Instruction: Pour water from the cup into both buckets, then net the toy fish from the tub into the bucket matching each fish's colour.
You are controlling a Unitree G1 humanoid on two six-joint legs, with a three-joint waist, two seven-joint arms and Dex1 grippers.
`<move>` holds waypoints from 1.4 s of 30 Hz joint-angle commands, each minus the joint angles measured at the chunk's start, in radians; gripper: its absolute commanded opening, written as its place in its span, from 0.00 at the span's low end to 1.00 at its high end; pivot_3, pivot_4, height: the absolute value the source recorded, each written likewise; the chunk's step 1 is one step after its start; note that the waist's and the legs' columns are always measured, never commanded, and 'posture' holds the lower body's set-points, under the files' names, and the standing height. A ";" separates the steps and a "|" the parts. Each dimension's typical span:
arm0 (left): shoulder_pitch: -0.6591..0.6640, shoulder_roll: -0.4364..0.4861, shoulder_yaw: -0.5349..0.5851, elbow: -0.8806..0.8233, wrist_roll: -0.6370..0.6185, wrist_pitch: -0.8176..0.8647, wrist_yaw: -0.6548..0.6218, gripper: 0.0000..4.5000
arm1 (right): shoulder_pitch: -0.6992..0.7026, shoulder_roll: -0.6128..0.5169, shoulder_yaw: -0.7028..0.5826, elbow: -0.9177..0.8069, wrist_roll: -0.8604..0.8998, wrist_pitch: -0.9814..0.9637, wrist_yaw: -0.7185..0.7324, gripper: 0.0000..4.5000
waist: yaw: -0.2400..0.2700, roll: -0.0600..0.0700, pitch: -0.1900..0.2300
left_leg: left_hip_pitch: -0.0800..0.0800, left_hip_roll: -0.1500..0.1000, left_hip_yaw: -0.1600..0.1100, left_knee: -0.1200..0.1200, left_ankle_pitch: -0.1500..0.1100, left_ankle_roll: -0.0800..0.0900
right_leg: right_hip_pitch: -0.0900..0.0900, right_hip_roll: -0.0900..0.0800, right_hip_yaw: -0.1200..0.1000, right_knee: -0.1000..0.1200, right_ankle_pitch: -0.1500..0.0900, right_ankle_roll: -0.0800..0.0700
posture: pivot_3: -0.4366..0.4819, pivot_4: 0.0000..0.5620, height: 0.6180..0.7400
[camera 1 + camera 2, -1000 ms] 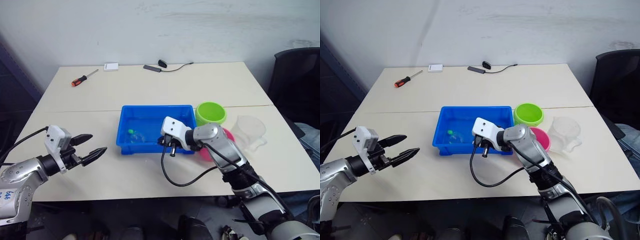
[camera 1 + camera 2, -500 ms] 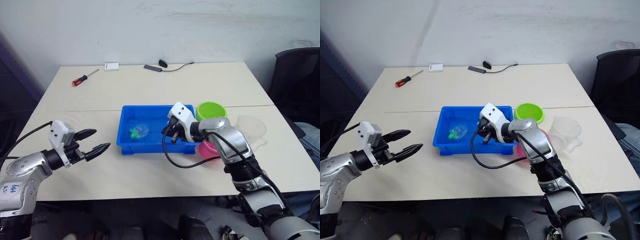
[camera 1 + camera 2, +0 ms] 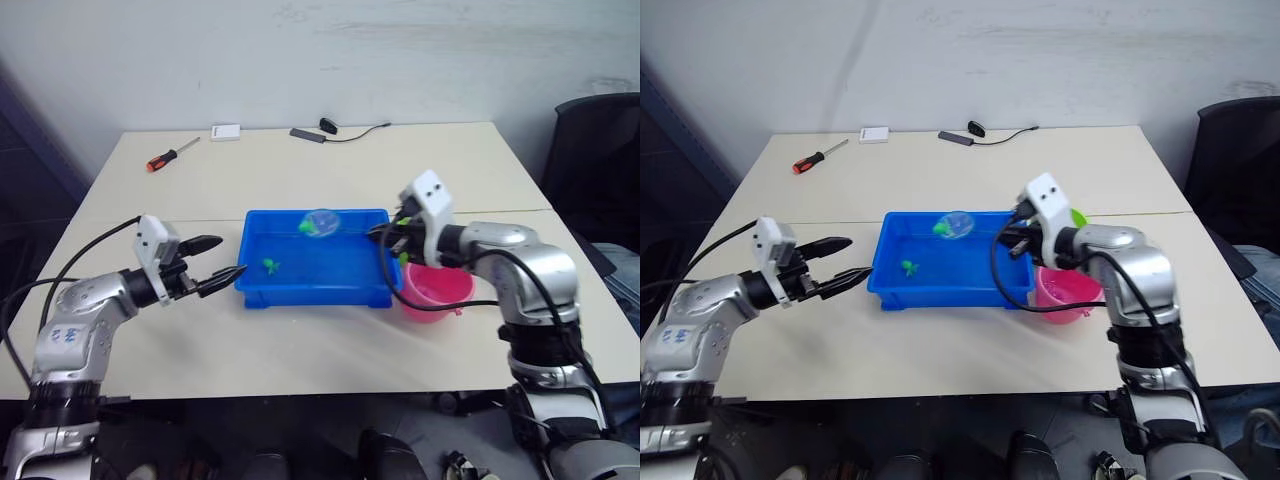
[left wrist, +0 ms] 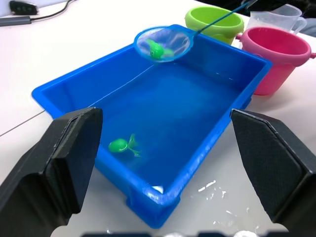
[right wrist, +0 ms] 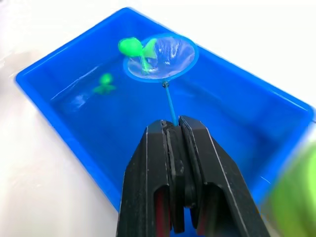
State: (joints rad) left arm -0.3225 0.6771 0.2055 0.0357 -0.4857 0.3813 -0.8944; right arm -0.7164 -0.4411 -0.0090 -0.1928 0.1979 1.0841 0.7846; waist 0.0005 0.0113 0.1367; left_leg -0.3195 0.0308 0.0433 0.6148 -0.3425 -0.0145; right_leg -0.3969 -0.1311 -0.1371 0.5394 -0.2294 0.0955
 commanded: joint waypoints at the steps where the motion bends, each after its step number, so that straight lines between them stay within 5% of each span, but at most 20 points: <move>1: -0.101 -0.018 -0.043 0.091 0.030 -0.063 -0.048 0.99 | 0.022 -0.058 -0.150 -0.110 0.051 0.061 -0.054 0.00 | 0.002 0.000 0.000 | 0.000 0.000 0.000 0.000 0.000 0.000 | 0.000 0.000 0.000 -0.001 0.000 0.000 | 0.48 0.27 1.00; 13: -0.253 -0.069 -0.107 0.299 0.086 -0.165 -0.130 0.99 | 0.191 -0.229 -0.361 -0.191 0.090 0.096 -0.170 0.00 | 0.002 0.000 0.000 | -0.001 0.000 0.002 0.000 0.000 0.000 | 0.002 0.000 0.000 -0.002 0.001 0.001 | 0.48 0.27 1.00; 31: -0.295 -0.096 -0.120 0.362 0.106 -0.199 -0.163 0.99 | 0.391 -0.514 0.014 -0.223 -0.330 -0.489 -0.290 0.00 | 0.005 -0.001 0.001 | -0.001 -0.001 0.003 0.000 0.003 -0.004 | 0.003 0.000 0.000 -0.009 0.001 0.003 | 0.48 0.27 1.00; 42: -0.280 -0.102 -0.114 0.343 0.102 -0.198 -0.164 0.99 | 0.438 -0.557 0.047 -0.171 -0.497 -0.685 -0.285 0.00 | 0.001 -0.003 0.002 | -0.001 0.000 0.006 -0.001 0.003 -0.004 | 0.004 0.000 0.000 -0.017 0.001 0.004 | 0.48 0.27 1.00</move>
State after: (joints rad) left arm -0.5972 0.5694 0.0766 0.4073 -0.3835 0.1955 -1.0533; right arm -0.2665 -0.9941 0.0712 -0.3473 -0.2814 0.4171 0.4997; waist 0.0014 0.0083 0.1390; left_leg -0.3209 0.0304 0.0488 0.6143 -0.3394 -0.0186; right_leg -0.3928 -0.1311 -0.1366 0.5228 -0.2283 0.0995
